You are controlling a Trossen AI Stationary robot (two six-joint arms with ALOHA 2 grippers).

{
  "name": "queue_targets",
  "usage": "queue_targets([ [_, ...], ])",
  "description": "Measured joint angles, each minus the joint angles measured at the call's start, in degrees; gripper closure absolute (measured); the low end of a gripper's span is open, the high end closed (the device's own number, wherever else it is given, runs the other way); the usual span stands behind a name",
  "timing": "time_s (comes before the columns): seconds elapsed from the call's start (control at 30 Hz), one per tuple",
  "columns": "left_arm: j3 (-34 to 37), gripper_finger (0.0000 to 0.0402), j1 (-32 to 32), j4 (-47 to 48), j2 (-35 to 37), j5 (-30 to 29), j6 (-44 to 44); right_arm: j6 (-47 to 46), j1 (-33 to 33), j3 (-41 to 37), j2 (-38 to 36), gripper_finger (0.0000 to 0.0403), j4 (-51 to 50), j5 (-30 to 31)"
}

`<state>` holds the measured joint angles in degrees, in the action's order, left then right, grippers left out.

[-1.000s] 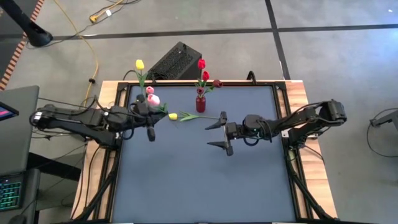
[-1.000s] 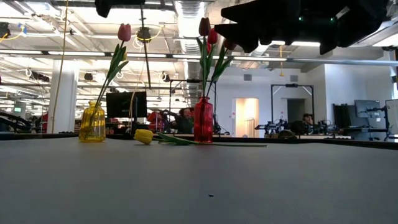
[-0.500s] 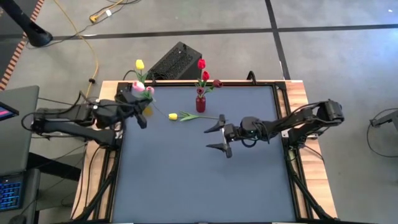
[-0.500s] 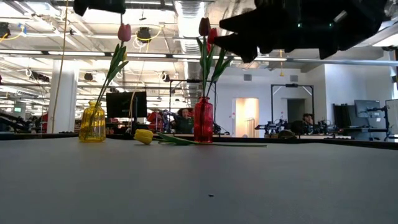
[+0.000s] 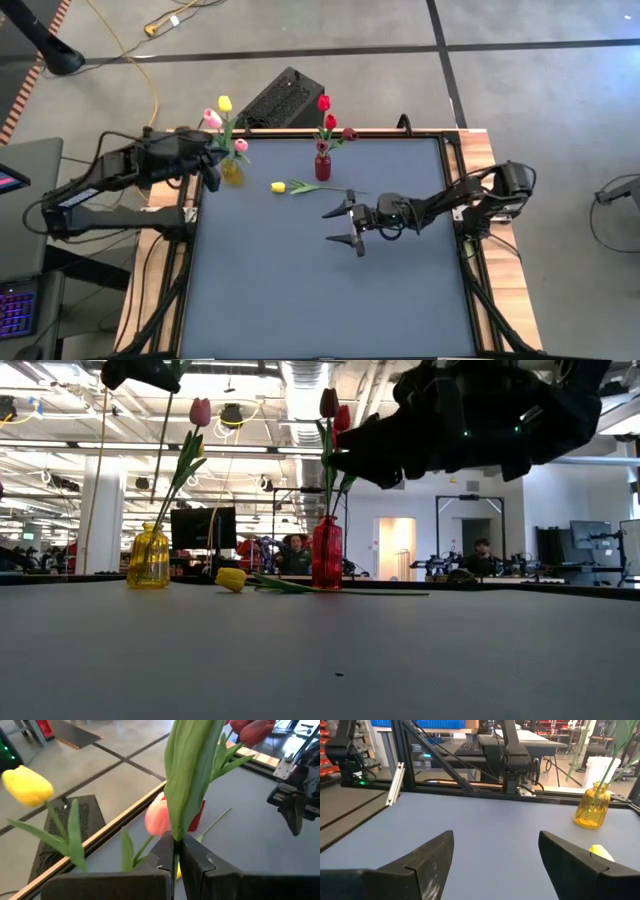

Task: Sort flowers into vase by color
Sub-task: Put the pink flower into the yellow flower vase

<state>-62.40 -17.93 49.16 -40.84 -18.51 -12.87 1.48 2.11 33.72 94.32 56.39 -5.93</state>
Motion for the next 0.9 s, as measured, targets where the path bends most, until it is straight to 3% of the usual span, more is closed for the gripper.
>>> queue_targets([
  [0.5, -1.6, 0.0401, -14.1, 0.6, -3.3, 0.4, 12.2, 0.5, 0.0, 0.8, 1.3, 0.0085, -4.2, 0.0],
  [0.7, -1.6, 0.0401, -16.0, 0.6, -6.1, 5.0, 13.3, 0.5, 0.0, 0.8, 1.2, 0.0085, -6.0, 0.0],
  [0.9, -1.6, 0.0401, -16.1, -2.1, -6.8, 1.4, 15.7, 0.7, 0.0, 0.8, 1.2, 0.0085, -6.1, 0.0],
])
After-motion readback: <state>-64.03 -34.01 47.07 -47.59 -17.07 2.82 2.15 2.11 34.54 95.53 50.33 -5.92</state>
